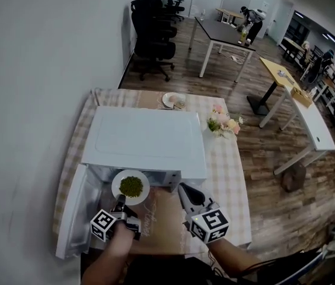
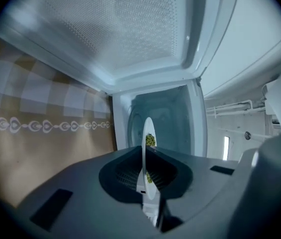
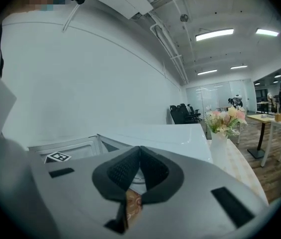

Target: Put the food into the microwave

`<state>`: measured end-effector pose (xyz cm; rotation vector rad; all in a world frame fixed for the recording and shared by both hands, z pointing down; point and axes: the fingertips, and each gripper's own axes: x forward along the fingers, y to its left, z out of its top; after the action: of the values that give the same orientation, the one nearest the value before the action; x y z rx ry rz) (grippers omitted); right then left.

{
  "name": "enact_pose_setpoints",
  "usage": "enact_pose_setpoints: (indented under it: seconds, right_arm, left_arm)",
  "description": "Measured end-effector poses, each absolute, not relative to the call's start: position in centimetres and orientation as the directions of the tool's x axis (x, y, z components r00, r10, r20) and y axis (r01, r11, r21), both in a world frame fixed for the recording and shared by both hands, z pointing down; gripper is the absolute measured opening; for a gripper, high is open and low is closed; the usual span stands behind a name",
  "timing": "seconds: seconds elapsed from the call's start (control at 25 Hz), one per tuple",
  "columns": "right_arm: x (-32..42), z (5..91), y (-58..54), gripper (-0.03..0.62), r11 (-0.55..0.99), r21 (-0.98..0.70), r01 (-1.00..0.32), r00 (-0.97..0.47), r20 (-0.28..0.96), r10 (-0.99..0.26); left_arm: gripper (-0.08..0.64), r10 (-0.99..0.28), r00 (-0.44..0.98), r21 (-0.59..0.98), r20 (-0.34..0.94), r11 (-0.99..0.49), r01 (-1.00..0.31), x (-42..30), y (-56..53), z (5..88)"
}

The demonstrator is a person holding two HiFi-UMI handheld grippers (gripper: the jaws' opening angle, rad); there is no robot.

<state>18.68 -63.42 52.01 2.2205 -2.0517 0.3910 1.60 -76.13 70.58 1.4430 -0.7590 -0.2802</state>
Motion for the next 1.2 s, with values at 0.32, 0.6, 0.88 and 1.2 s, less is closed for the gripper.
enact_pose_setpoints:
  seconds: [0.32,0.6,0.88,1.2]
  right_arm:
    - [19.3,52.7,-63.6,0.008,-0.134,-0.098,-0.986,0.104,0.267,-0.958]
    - [19.4,53.3,-63.7,0.008,-0.167,-0.094,-0.981,0.135,0.282,-0.95]
    - [19.1,54.0,-63.3,0.008,-0.189,-0.086,-0.978,0.154,0.312,-0.937]
    - [19.2,54.3,-63.0,0.008,-0.205,-0.095,-0.974,0.165,0.321,-0.933]
  left_arm:
    - [0.025,-0.582,0.741,0.941,0.335,0.171,-0.292,2.6,-78.0,74.2]
    - [0.023,-0.577,0.724,0.923,0.379,0.18,-0.341,2.8,-79.1,75.8]
    - [0.023,-0.579,0.73,0.929,0.362,0.164,-0.331,4.0,-80.4,76.3]
    - [0.023,-0.59,0.727,0.931,0.352,0.136,-0.34,4.9,-81.3,76.5]
